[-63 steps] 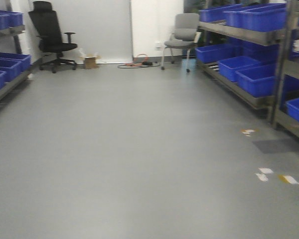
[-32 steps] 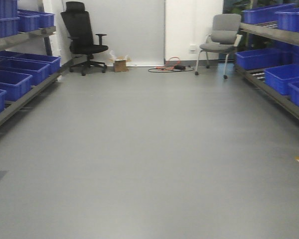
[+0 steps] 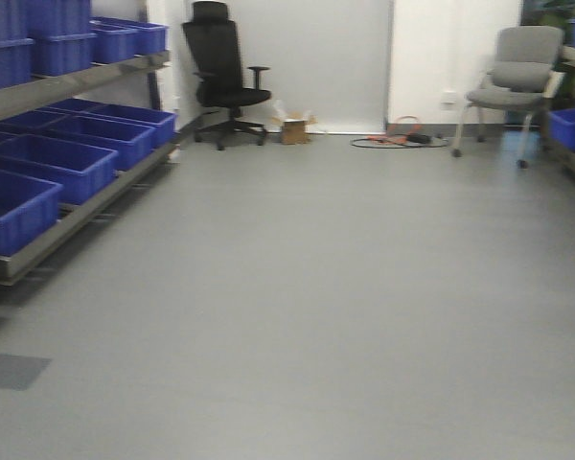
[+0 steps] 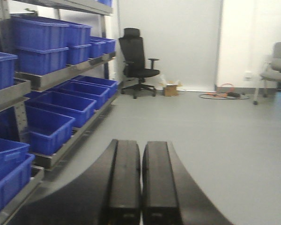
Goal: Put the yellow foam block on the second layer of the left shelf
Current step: 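Turn the base toward the shelf rack of blue bins, then approach the shelf and position the right gripper over a blue bin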
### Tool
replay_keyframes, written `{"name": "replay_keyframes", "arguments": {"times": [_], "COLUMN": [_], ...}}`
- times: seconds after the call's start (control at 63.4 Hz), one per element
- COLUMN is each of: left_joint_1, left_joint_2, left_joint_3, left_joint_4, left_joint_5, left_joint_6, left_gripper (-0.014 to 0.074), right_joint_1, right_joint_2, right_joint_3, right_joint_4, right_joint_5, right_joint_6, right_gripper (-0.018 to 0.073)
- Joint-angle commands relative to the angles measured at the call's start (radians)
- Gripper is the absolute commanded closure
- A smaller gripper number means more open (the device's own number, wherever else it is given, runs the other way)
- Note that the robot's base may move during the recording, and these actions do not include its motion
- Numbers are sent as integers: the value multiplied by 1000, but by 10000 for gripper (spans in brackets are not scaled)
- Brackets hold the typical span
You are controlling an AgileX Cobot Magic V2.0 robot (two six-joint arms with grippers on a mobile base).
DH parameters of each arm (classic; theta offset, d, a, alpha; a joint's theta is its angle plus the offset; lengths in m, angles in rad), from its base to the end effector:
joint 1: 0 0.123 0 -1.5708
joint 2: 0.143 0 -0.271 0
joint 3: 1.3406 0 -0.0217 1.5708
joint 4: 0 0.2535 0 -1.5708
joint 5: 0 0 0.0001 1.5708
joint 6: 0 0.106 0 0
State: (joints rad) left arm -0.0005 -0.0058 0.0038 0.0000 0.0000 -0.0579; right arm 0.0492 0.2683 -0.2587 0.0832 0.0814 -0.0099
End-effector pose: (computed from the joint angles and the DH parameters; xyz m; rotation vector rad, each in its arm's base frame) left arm 0.0877 0.0000 0.2136 -0.0425 1.4812 -0.0473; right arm 0.1085 0.0061 0.2722 0.0135 1.5752 0.1012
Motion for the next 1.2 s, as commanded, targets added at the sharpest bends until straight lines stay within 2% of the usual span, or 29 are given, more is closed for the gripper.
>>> {"name": "replay_keyframes", "arguments": {"times": [0.0, 1.184], "left_joint_1": [-4, -4], "left_joint_2": [-19, -19], "left_joint_3": [27, 27], "left_joint_4": [-6, -6], "left_joint_5": [-81, -81], "left_joint_6": [-3, -3], "left_gripper": [472, 472], "right_joint_1": [-6, -6], "right_joint_2": [8, 8], "right_joint_3": [-29, -29], "right_joint_4": [2, 2], "right_joint_5": [-93, -93], "right_joint_6": [-3, -3], "right_gripper": [54, 54]}}
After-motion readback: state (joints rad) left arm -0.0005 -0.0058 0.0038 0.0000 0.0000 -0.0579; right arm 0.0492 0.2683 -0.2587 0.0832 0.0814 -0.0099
